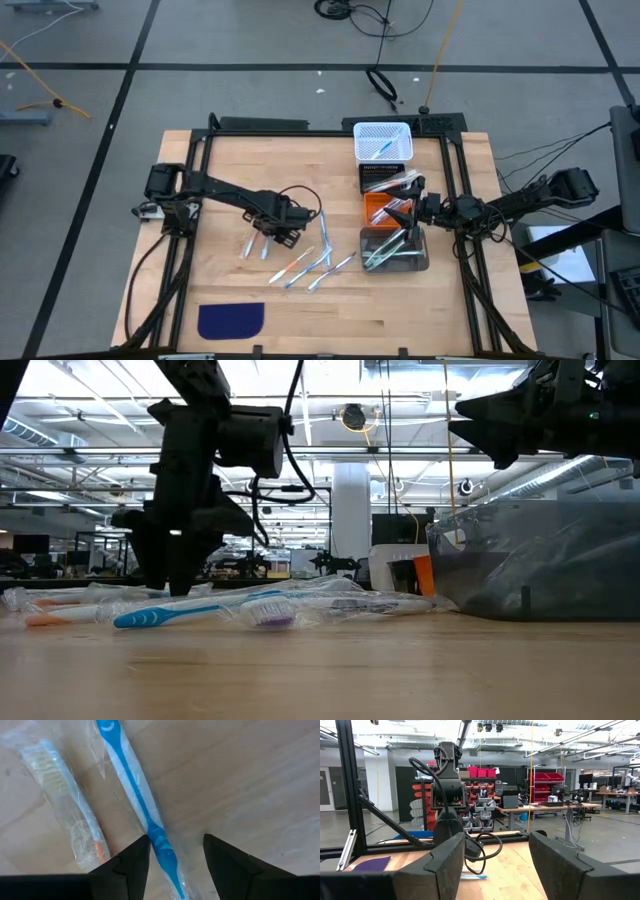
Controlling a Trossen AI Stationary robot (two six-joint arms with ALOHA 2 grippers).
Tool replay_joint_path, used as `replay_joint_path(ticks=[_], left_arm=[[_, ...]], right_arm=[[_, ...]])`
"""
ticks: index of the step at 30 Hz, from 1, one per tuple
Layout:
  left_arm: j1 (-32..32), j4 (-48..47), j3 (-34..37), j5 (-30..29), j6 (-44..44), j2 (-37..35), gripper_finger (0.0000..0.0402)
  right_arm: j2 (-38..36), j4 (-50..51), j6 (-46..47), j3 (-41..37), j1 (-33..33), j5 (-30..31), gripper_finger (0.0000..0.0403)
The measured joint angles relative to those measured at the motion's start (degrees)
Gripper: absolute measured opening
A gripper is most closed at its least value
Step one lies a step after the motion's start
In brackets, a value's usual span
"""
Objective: Pick & Place Toothbrushes
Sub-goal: Put the blue toothbrush into the white bin
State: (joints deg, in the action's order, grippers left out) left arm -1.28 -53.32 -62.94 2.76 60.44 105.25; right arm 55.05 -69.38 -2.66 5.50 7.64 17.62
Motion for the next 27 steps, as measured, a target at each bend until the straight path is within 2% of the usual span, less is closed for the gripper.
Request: replay_joint_path(ticks=[4, 10, 11, 19, 27], left_arm=[[-0.02, -0.03, -0.01, 0.31, 0.78, -0.24, 0.015], [-0.04, -0.66, 0.2, 0.36, -0.73, -0.96, 0.0025], [-0.04, -0.62, 0.2, 0.27, -1.03, -0.96, 0.0014], [0.0, -1.02, -2.84, -2.97, -4.5, -2.09, 0.0006], [-0.01, 1.0, -13.92, -12.22, -13.17, -5.72, 0.0008]], right_arm=[[0.0, 0.01, 0.0, 0.0, 0.0, 0.01, 0.0214], [0.0, 0.01, 0.0, 0.0, -0.04, 0.1, 0.0214], [0.0, 0.02, 0.0, 0.0, -0.04, 0.12, 0.0214], [0.0, 0.07, 0.02, 0.0, -0.04, 0.14, 0.021], [-0.02, 0.14, 1.83, 0.0, -0.04, 0.14, 0.021]])
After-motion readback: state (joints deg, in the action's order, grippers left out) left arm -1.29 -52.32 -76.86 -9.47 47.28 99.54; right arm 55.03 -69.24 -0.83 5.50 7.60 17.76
